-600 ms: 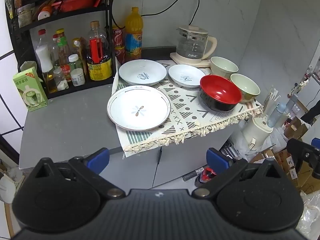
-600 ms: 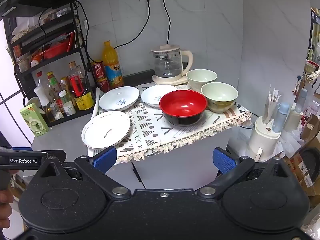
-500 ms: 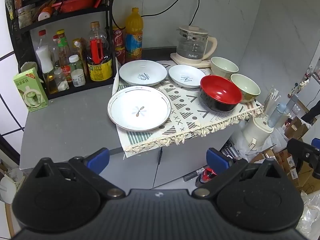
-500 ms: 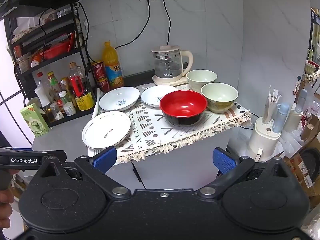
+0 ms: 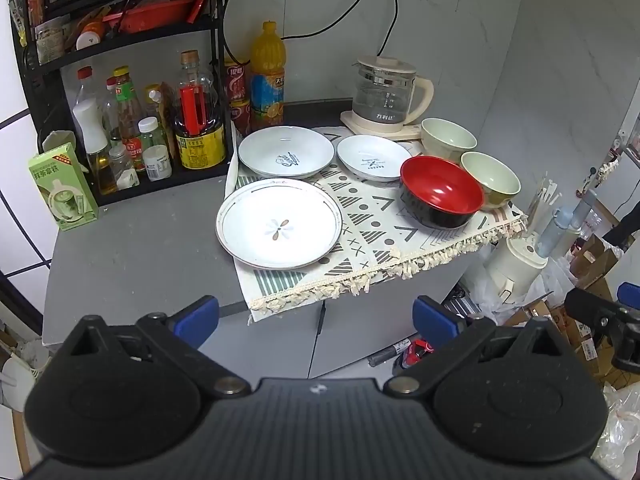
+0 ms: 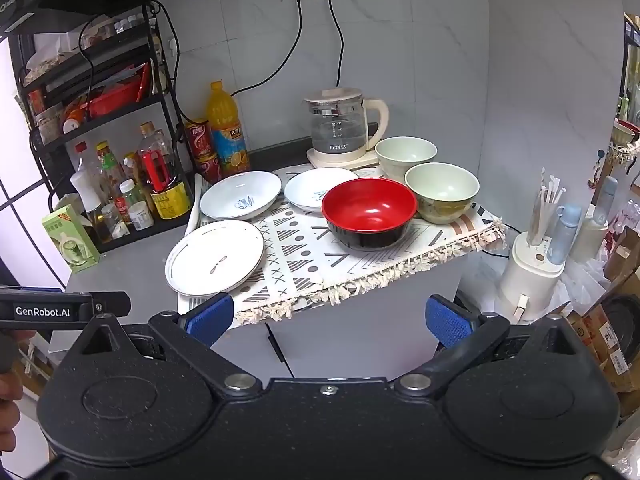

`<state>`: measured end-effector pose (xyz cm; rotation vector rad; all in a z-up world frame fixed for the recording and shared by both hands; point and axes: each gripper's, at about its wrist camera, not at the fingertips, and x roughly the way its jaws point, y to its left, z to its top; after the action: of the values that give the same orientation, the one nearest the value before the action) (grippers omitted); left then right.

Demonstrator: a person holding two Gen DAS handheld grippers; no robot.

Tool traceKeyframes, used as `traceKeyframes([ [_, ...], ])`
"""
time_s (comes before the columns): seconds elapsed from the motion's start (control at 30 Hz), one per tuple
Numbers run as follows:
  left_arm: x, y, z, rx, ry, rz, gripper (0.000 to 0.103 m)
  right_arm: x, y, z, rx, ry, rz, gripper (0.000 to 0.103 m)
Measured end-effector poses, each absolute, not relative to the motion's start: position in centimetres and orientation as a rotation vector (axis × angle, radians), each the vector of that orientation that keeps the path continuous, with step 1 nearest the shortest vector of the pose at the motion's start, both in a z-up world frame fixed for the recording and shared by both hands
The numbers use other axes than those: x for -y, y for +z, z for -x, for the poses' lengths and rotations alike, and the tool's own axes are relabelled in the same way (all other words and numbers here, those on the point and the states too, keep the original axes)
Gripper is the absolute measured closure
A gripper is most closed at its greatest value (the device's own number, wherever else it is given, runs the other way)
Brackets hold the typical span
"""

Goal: Organize plates and bowls

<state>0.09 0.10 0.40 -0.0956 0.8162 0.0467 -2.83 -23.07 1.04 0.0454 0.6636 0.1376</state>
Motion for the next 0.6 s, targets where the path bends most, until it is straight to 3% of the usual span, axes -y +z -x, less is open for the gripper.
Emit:
traceKeyframes([
  [0.6,-0.15,0.35,-0.26,-0.816,0.051,0.092,0.001,23.34,0.41,2.5,-0.683,0.138,-0.03,0.0],
])
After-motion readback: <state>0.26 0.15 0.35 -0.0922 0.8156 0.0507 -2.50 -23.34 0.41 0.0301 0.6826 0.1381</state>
